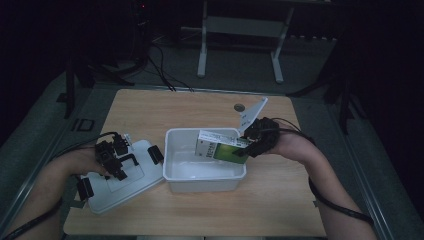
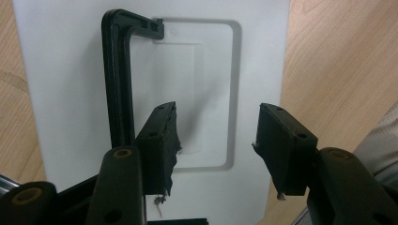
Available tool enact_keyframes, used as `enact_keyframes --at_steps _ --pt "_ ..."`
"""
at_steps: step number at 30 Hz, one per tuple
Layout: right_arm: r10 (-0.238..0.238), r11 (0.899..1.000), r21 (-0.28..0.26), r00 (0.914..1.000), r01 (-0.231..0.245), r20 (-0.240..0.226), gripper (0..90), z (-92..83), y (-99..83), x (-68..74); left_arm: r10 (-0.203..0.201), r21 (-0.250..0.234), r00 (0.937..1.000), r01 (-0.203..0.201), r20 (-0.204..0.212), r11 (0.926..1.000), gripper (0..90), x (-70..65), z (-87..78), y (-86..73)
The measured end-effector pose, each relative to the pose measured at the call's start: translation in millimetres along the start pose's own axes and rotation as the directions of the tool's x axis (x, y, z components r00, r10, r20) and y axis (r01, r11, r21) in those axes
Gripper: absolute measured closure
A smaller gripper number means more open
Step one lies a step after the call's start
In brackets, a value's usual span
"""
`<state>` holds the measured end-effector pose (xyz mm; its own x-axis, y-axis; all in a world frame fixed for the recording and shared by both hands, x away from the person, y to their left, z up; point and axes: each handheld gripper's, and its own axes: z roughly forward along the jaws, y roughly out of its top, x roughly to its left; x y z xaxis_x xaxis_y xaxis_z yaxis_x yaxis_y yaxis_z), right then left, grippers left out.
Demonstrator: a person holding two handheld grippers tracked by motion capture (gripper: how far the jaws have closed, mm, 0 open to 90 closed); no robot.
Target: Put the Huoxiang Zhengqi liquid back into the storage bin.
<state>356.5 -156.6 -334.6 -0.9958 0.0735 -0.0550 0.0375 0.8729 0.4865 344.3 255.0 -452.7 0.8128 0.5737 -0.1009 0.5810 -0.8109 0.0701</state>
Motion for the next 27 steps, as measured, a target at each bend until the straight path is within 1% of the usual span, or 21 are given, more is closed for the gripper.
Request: enact_keyframes --at_steps 2,5,6,8,9,11,17,20,21,22,23,24,26,27 --pt "-0.020 1.000 0.008 0.9997 0.020 -0.014 63.7 4.3 2.4 1.4 0.003 0.006 1.0000 -0.003 -0.003 1.0000 48.4 0.0 0.1 0.5" --pt "-0.031 0.999 0.008 0.9987 0.031 -0.041 63.6 12.1 3.0 0.7 0.003 0.016 1.0000 -0.003 -0.005 0.9999 48.4 0.0 0.9 0.5" --pt "-0.035 0.999 0.011 0.9982 0.035 -0.048 63.6 15.2 2.8 -0.1 -0.008 0.017 1.0000 0.008 -0.001 0.9998 48.4 0.7 1.0 -0.2" --pt "-0.039 0.999 0.028 0.9980 0.040 -0.050 63.6 21.9 2.5 -0.7 -0.009 0.018 0.9999 0.010 -0.008 0.9998 48.4 2.1 0.9 -1.7" --pt "-0.038 0.998 0.038 0.9977 0.040 -0.056 63.7 25.2 2.3 -1.0 -0.011 0.015 0.9999 0.011 -0.002 0.9998 48.4 1.7 0.8 -2.2" --pt "-0.036 0.998 0.058 0.9975 0.040 -0.061 63.6 32.3 1.9 -2.3 -0.004 0.013 1.0000 0.004 -0.004 0.9999 48.3 0.9 0.6 -2.7" --pt "-0.035 0.996 0.076 0.9964 0.040 -0.077 63.7 46.7 0.9 -6.3 -0.002 0.016 0.9999 0.002 -0.012 0.9999 48.4 0.1 -0.6 -2.7" --pt "-0.024 0.996 0.088 0.9961 0.031 -0.085 63.7 54.2 -0.2 -8.2 0.002 0.020 1.0000 -0.002 -0.008 0.9998 48.3 -0.4 0.2 -2.8" --pt "-0.031 0.995 0.092 0.9958 0.038 -0.086 63.7 56.7 -0.5 -8.9 0.003 0.022 1.0000 -0.003 -0.009 0.9998 48.3 -0.4 0.6 -3.1" --pt "-0.025 0.995 0.097 0.9954 0.034 -0.092 63.7 59.0 -1.0 -9.4 0.002 0.024 1.0000 -0.002 -0.008 0.9997 48.3 -0.5 1.0 -3.4" --pt "-0.027 0.994 0.102 0.9952 0.037 -0.094 63.7 61.1 -1.4 -10.5 0.003 0.026 0.9999 -0.003 -0.010 0.9997 48.3 -0.2 1.5 -3.9" --pt "-0.023 0.994 0.106 0.9953 0.033 -0.094 63.6 63.2 -1.7 -11.0 -0.004 0.025 1.0000 0.004 -0.007 0.9997 48.3 -0.2 2.3 -4.4" --pt "-0.020 0.994 0.107 0.9958 0.029 -0.090 63.6 65.2 -1.9 -11.6 -0.002 0.028 1.0000 0.002 -0.003 0.9996 48.3 0.0 3.2 -5.0" --pt "-0.017 0.994 0.110 0.9961 0.026 -0.086 63.6 67.3 -2.3 -12.4 0.000 0.030 1.0000 0.000 -0.009 0.9996 48.3 0.1 4.8 -5.5"
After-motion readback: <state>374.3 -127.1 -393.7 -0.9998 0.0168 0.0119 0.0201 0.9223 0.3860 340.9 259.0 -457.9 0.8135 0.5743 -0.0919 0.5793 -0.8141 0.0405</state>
